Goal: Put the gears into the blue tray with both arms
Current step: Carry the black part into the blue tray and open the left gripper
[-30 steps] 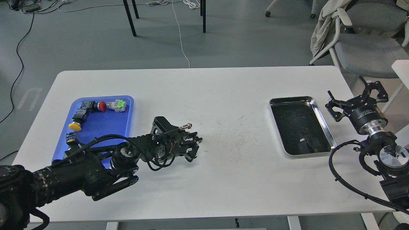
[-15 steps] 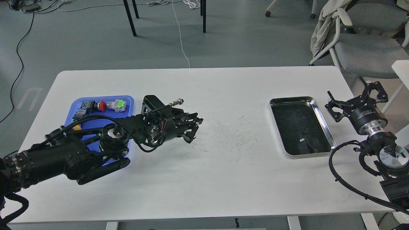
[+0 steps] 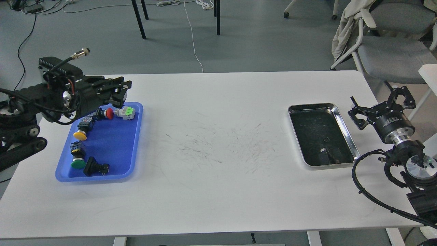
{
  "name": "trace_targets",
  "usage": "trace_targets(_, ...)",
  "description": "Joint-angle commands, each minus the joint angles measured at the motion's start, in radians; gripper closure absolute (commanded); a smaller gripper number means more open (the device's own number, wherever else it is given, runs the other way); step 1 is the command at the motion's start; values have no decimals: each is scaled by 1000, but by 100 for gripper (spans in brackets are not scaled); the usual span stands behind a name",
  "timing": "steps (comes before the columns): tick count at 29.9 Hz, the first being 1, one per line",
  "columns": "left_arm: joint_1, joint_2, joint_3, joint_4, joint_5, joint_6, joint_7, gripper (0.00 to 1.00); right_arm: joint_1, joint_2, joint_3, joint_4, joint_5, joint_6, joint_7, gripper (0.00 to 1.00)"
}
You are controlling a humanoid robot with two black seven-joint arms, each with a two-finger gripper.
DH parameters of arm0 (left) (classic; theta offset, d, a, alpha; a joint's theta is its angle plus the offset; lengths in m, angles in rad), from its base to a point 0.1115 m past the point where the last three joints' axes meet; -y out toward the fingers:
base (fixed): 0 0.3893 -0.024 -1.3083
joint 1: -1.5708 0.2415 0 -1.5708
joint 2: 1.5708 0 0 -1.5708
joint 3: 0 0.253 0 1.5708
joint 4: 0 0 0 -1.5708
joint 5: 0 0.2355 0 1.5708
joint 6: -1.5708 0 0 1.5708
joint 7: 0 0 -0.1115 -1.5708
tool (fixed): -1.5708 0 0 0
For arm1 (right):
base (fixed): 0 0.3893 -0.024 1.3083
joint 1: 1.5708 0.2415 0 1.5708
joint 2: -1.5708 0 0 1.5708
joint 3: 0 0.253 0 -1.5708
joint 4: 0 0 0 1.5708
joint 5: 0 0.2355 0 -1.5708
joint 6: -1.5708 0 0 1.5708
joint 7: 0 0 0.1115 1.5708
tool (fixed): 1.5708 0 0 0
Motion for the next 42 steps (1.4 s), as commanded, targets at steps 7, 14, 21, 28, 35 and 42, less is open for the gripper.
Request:
trace_targets(7,165,-79,-6,174,-60,92,-4,91,-12,-4,-4,-2,-2,0,-1,2)
trace_targets(14,185,-203,-6,321,-60,92,-10,91,-20,-4,-4,-2,-2,0,-1,2)
trace_targets(21,188,-296,-3,446,-63,87,-27,90,-31,-4,-4,-5,-2,0,-1,2)
trace_targets(28,192,-320,0,504,-65,87,-35,57,-34,-4,-4,-6,-2,0,-1,2)
trace_targets(35,188,-317,-6,504,-99,95,-47,5,-37,-4,-4,-3,-2,0,-1,2)
trace_targets(42,117,-236,-95,379,-197,113,-46,2,-29,-4,-4,7,-2,0,-6,2)
